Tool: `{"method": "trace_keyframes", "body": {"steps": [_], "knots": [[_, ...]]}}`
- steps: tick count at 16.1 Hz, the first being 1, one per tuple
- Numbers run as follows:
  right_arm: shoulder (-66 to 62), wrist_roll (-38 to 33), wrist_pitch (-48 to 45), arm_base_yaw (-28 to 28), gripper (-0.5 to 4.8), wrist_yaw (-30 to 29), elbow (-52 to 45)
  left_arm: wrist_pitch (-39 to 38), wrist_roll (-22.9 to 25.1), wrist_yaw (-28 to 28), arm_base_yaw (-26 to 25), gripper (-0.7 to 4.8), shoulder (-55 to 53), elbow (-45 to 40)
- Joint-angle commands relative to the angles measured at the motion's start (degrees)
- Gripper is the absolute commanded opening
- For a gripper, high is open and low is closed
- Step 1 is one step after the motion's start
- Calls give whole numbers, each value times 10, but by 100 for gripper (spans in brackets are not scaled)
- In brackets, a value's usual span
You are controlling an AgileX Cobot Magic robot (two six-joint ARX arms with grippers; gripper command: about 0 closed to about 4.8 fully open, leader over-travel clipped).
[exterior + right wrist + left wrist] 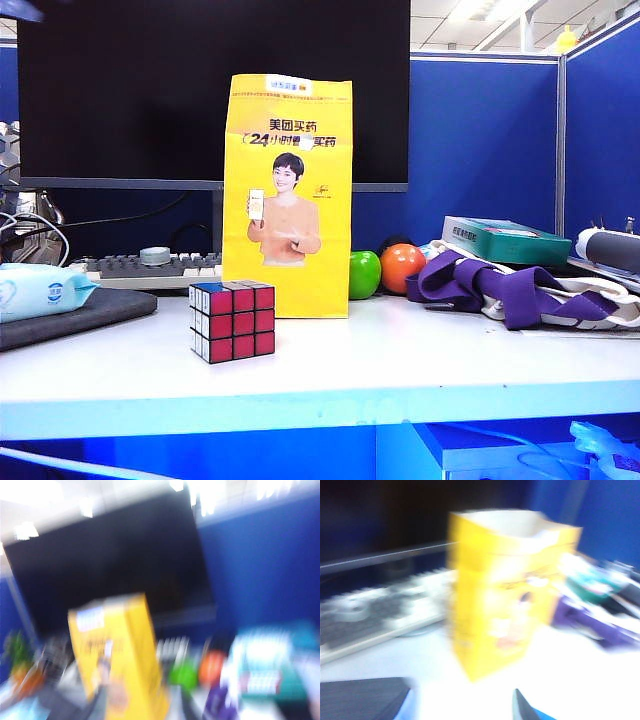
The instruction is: Pick up the Rubik's Cube and throw it into the yellow paper bag.
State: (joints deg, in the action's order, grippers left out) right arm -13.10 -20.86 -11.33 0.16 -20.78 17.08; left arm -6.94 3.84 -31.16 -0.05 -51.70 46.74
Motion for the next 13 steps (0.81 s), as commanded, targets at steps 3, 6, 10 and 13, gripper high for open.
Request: {"method": "trace_keyframes", "body": {"steps": [3,6,10,13], "knots": [[-177,-21,12,0,180,-125,77,-84,60,4,36,439,-129,83],[-326,-21,12,0,181,-220,145,-104,133,130,138,466,-172,87],[-447,-30,13,1,290,-323,196,-209,196,182,229,477,-234,163],[-489,-28,12,8,316,-393,208,-339,202,200,240,479,-308,264]]}}
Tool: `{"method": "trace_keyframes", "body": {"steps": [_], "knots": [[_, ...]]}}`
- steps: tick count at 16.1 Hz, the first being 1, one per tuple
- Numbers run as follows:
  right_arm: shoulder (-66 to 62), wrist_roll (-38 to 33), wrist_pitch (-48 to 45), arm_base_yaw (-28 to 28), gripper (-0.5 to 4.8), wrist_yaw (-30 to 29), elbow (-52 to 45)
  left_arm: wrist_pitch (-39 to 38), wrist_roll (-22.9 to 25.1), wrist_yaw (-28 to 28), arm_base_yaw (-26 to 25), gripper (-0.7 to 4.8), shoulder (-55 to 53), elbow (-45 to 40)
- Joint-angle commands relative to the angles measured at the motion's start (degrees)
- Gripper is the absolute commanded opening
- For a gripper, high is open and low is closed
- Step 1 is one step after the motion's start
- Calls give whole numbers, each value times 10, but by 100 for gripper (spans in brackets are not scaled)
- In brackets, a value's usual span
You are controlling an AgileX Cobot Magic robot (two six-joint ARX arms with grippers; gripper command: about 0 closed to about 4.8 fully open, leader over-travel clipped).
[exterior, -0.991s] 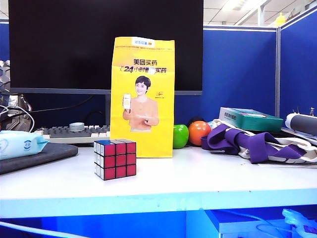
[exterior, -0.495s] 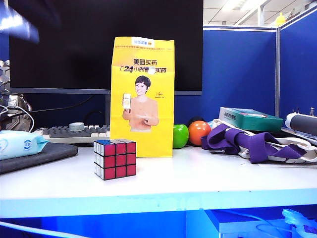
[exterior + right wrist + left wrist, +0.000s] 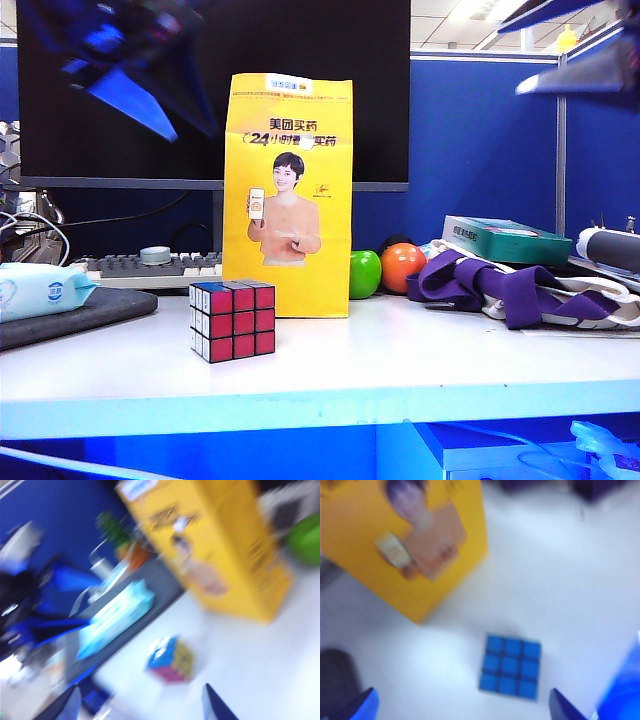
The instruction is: Pick up the Rubik's Cube and throw it into the yellow paper bag.
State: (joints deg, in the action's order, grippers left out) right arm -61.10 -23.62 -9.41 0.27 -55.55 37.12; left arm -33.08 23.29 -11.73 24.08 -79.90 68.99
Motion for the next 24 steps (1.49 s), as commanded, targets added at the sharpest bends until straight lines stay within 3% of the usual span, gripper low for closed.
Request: {"method": "trace_keyframes", "body": {"steps": [1,3,9,13,15,20,24], "knots": [[-11,3,-7,11,315,-58,7,-110,7,6,-1,479,-45,71],[-11,16,-5,24,316,-91,7,-152,7,3,-1,479,-65,113],[-11,16,2,33,316,-93,7,-227,24,-27,3,479,-96,138],[-11,25,2,36,316,-93,7,-238,24,-35,42,479,-127,140],[-11,29,2,36,316,-93,7,-230,6,-2,68,479,-153,155],[-11,42,3,36,316,-100,7,-283,-12,55,77,479,-243,247],[-11,46,4,36,316,-100,7,-347,-15,45,77,479,-289,304]]}}
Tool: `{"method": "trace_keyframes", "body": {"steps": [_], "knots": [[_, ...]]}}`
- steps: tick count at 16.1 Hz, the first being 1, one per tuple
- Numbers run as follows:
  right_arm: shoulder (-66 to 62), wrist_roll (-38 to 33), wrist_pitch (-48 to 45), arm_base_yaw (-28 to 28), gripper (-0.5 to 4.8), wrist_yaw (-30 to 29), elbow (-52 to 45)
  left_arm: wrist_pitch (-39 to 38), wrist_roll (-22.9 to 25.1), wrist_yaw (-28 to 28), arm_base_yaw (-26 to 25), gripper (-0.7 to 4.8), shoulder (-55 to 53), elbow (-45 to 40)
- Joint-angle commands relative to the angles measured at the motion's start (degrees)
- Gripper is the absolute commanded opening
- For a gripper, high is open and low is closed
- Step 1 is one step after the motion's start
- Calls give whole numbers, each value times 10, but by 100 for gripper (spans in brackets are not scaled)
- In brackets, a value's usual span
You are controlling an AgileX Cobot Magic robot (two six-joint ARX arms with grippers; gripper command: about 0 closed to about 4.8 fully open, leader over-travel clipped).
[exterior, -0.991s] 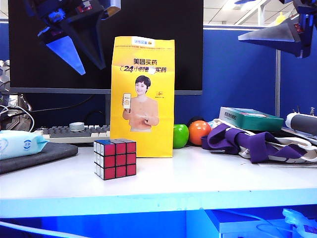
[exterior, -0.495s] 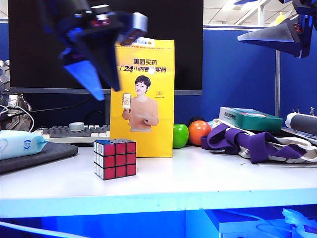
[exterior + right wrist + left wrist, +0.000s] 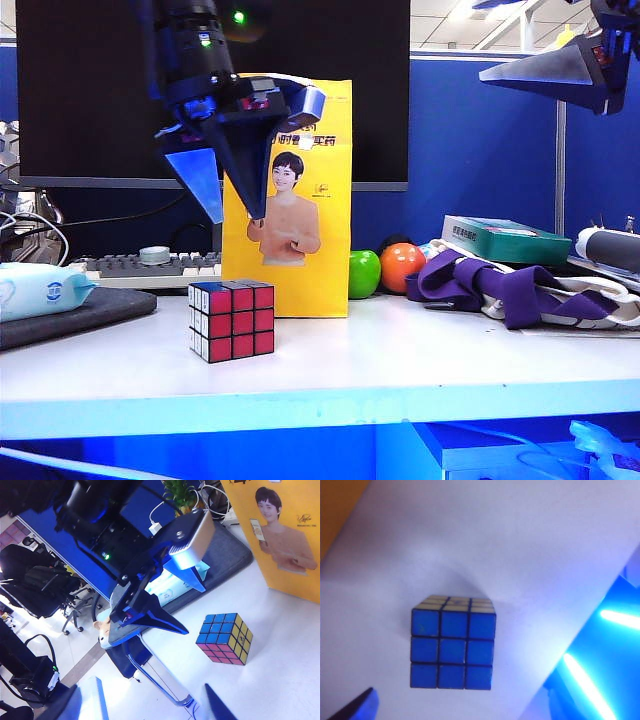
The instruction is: Pick up the Rubik's Cube and throw it into the yellow paper bag.
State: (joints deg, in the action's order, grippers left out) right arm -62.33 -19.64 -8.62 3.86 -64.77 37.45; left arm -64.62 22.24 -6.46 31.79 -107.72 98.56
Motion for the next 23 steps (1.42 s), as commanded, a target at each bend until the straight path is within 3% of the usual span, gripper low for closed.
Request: {"method": "trace_keyframes", "body": {"steps": [1,10,16,23], "knots": [[1,6,-3,0,316,-9,4,-46,-4,-21,0,479,-16,9],[1,17,-2,0,316,-9,4,-53,-17,-27,0,479,-45,8],[1,23,-1,0,316,-10,4,-26,-8,17,0,479,-68,8],[-16,33,7,0,316,-10,4,-36,5,-39,0,479,-75,8]]}}
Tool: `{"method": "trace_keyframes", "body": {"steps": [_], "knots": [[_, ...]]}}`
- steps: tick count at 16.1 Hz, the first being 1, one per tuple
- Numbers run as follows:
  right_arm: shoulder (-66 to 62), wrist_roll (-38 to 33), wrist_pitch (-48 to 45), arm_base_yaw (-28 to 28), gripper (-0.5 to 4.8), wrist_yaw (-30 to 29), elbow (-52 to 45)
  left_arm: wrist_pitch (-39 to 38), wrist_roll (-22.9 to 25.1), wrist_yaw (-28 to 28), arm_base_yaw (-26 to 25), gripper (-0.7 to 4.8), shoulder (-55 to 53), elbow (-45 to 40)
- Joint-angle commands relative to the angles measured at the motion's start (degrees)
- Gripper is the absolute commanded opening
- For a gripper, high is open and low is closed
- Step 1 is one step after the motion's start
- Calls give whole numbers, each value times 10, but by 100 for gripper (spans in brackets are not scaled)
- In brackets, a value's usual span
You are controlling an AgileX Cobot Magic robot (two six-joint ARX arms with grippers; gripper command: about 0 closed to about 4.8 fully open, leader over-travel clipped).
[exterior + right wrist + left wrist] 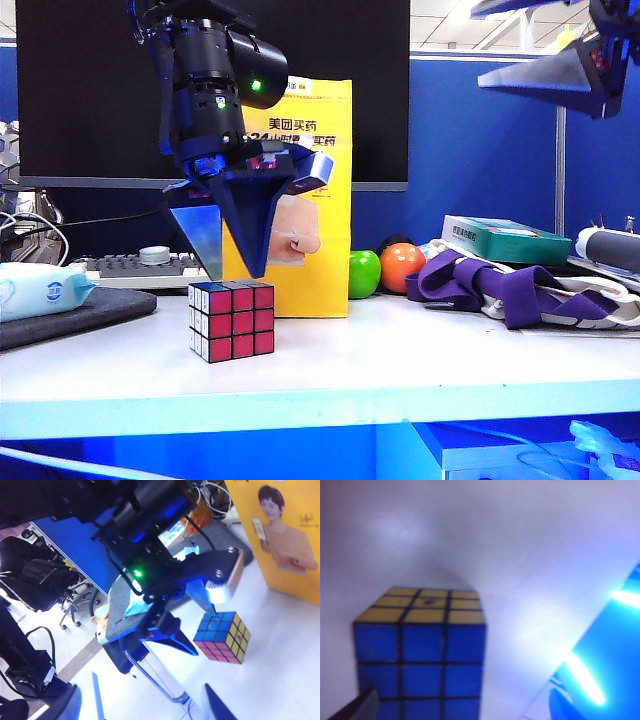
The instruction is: Pick up the Rubik's Cube and throw it into the yellow paper bag.
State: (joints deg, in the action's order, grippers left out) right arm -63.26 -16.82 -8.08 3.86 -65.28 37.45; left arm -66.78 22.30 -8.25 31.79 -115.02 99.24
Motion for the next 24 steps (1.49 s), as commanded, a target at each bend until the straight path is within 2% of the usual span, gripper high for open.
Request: {"method": "trace_keyframes", "body": {"steps": [1,11,16,18,21,24], "knots": [[-11,6,2,0,316,-5,4,-15,4,-20,0,479,-2,2],[-14,6,1,0,316,-18,4,-13,12,63,-3,479,-3,19],[-14,7,-1,0,316,-17,4,14,17,68,-19,479,-7,29],[-14,7,-5,0,316,-17,4,8,16,57,-24,479,-19,30],[-14,8,-10,0,316,-17,4,-2,12,-5,-35,479,-19,29],[-14,8,-10,0,316,-17,4,-11,11,-36,-35,479,-19,29]]}}
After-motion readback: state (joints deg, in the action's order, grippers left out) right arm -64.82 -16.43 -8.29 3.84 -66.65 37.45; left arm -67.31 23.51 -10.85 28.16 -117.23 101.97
